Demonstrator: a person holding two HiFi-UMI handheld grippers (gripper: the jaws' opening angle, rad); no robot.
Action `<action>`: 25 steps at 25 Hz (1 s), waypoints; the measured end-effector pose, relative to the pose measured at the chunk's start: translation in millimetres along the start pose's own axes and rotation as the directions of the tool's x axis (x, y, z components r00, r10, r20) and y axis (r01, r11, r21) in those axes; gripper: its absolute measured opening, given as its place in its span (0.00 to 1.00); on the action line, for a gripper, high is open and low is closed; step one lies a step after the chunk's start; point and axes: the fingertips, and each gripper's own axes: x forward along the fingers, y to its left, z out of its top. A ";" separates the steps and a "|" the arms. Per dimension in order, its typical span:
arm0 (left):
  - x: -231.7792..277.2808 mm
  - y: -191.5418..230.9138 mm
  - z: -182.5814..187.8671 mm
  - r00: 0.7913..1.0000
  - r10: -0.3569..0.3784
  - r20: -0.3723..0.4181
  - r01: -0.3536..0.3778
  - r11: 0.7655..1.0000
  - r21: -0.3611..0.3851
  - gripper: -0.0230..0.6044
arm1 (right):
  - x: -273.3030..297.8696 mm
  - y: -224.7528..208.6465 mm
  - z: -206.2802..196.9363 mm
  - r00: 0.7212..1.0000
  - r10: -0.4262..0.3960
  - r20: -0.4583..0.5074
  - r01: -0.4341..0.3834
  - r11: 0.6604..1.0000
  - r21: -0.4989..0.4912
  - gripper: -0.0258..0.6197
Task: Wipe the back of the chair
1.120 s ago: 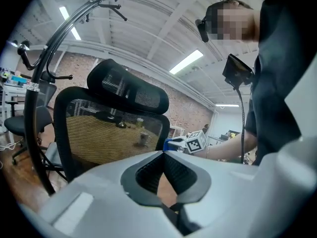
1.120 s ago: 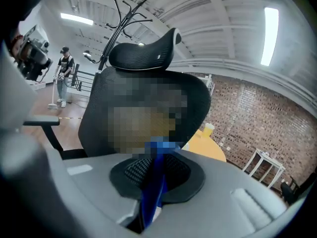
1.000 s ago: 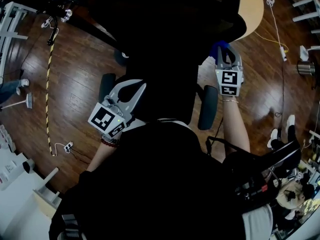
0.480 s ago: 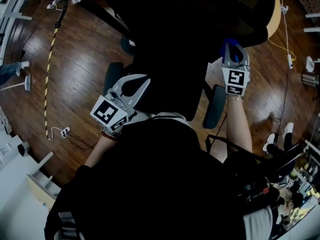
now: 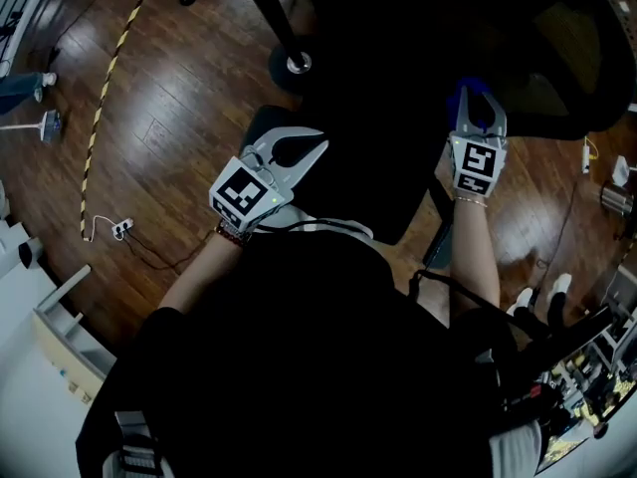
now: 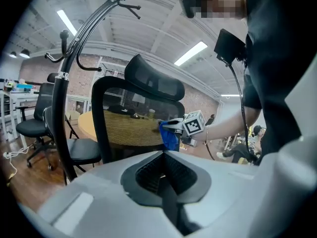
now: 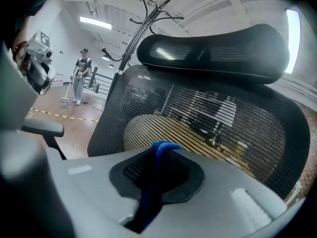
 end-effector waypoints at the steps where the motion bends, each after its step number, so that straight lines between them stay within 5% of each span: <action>1: -0.4 6.7 -2.0 1.000 -0.015 0.002 0.015 1.000 0.006 0.04 | 5.1 6.1 4.7 1.000 -0.002 0.003 0.002 1.000 -0.001 0.09; 12: -33.9 49.4 -5.1 0.992 -0.101 0.073 0.098 0.994 0.047 0.04 | 59.1 95.2 57.3 0.997 0.060 0.045 -0.059 0.998 -0.039 0.09; 25: -112.2 63.3 -10.9 0.992 -0.041 0.117 0.040 0.999 0.012 0.04 | 112.7 199.6 129.1 0.973 0.170 0.159 -0.166 0.985 -0.040 0.09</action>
